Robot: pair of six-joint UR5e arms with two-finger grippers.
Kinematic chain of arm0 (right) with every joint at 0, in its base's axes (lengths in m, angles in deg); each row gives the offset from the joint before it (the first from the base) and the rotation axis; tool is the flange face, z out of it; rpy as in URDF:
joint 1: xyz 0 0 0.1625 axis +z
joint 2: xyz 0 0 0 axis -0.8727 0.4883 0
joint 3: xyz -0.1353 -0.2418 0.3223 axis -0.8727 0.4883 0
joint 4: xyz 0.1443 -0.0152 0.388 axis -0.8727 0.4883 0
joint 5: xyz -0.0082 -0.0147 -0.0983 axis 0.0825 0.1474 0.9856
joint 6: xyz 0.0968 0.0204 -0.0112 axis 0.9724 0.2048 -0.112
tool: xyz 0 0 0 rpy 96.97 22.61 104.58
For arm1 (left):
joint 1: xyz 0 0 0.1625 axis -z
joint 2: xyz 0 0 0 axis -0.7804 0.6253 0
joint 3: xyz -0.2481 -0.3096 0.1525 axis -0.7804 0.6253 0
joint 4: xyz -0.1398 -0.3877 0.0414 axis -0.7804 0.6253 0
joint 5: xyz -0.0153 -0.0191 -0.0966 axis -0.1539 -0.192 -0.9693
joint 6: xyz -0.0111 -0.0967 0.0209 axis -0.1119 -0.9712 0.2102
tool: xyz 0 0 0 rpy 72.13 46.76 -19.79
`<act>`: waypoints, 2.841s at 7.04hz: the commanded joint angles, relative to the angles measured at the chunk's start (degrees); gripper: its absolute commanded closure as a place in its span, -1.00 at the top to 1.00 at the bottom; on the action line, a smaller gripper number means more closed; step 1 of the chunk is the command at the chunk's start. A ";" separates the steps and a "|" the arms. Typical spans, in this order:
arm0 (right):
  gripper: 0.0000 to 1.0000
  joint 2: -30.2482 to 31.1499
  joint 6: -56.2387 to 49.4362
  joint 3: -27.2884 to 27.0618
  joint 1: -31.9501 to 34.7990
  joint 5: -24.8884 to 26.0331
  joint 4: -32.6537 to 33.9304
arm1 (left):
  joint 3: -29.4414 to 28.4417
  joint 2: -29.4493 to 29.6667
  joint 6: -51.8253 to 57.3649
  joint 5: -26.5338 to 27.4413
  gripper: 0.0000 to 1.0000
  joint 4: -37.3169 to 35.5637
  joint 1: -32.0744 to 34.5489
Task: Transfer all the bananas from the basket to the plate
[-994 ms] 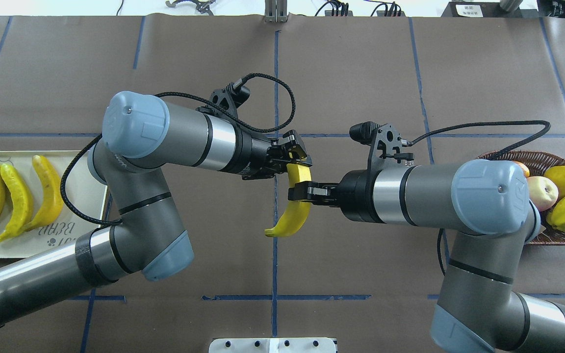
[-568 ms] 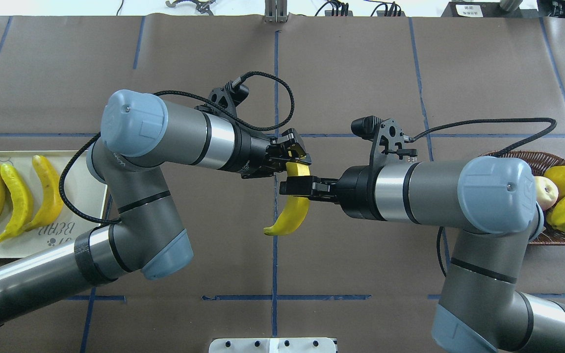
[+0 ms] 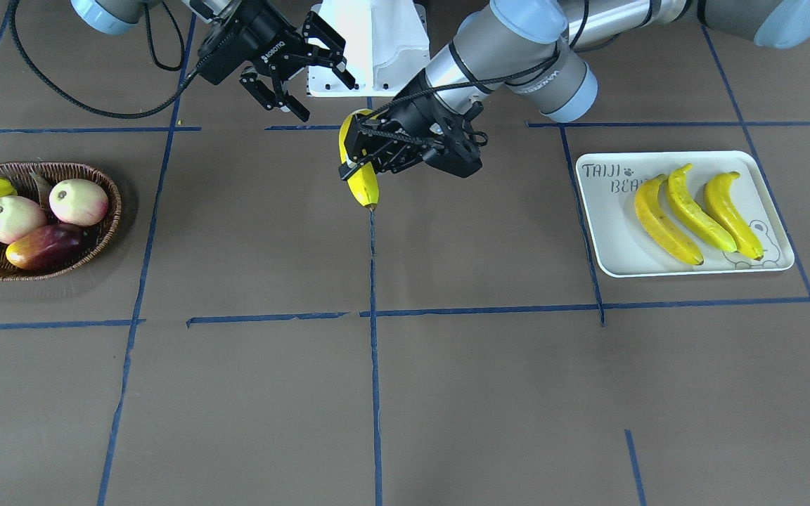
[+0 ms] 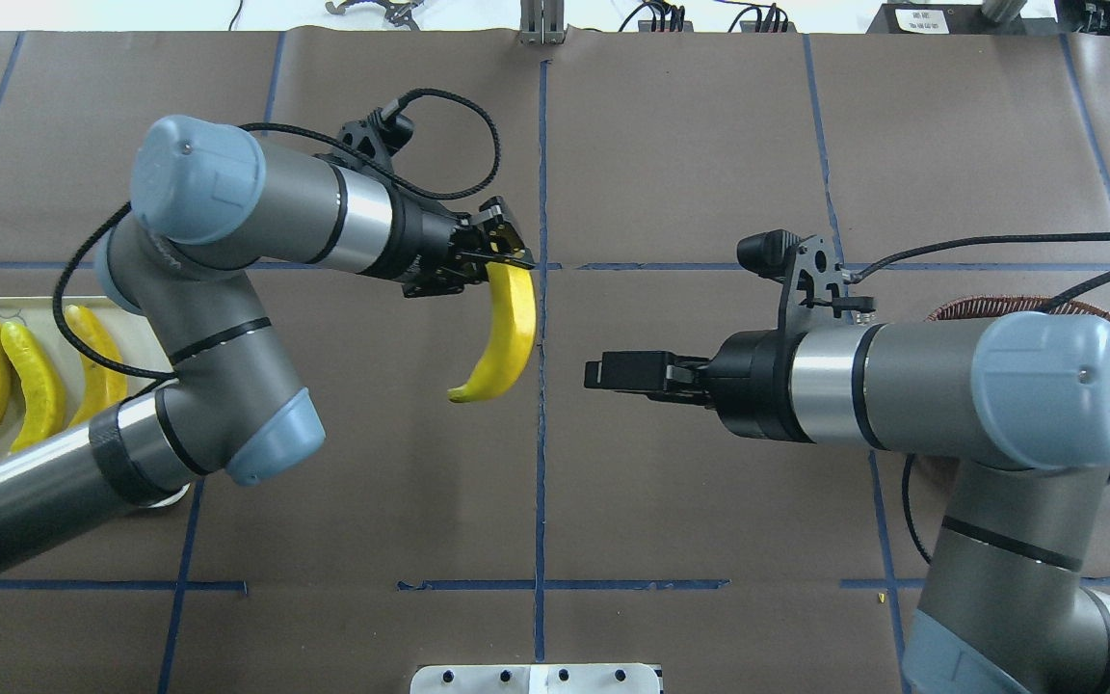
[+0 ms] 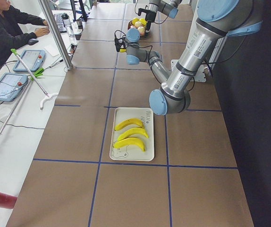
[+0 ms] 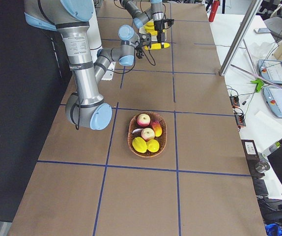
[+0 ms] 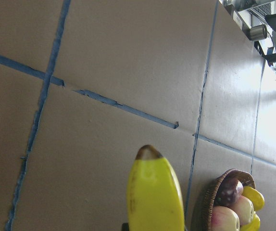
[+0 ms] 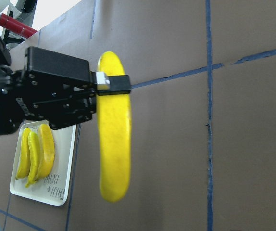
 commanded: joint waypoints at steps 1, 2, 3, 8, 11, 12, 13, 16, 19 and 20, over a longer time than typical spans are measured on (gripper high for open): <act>1.00 6.72 -0.65 -1.08 7.24 -4.01 0.50 | 3.19 -8.80 5.74 -4.99 -1.00 -5.57 7.10; 1.00 8.75 -5.61 -0.73 11.63 -6.99 3.81 | 7.56 -15.55 6.29 -4.91 -1.00 -8.29 6.95; 1.00 9.21 -12.88 -0.03 15.07 -10.24 7.67 | 11.09 -18.22 6.56 -4.56 -1.00 -14.84 6.69; 1.00 9.30 -22.09 8.14 26.60 -18.96 8.77 | 11.13 -31.08 23.79 1.33 -0.98 -18.51 6.86; 1.00 9.39 -26.47 10.69 30.47 -21.52 9.03 | 10.59 -31.61 23.88 9.41 0.99 -18.07 6.34; 1.00 9.39 -30.23 12.62 32.49 -22.04 10.16 | 10.16 -31.61 23.88 9.68 0.99 -17.98 6.16; 1.00 9.39 -38.45 15.07 35.38 -23.00 12.78 | 9.29 -31.52 23.79 9.68 0.99 -16.68 6.16; 1.00 8.42 -71.05 24.72 46.62 -23.80 23.34 | 10.77 -30.99 36.16 6.11 0.99 -18.14 9.73; 1.00 12.69 -81.05 31.79 55.59 -35.46 22.92 | 9.55 -30.99 67.10 -14.95 0.99 -31.12 31.92; 1.00 16.29 -81.24 33.19 60.23 -41.41 22.83 | 8.15 -31.08 77.82 -17.80 0.99 -35.69 37.13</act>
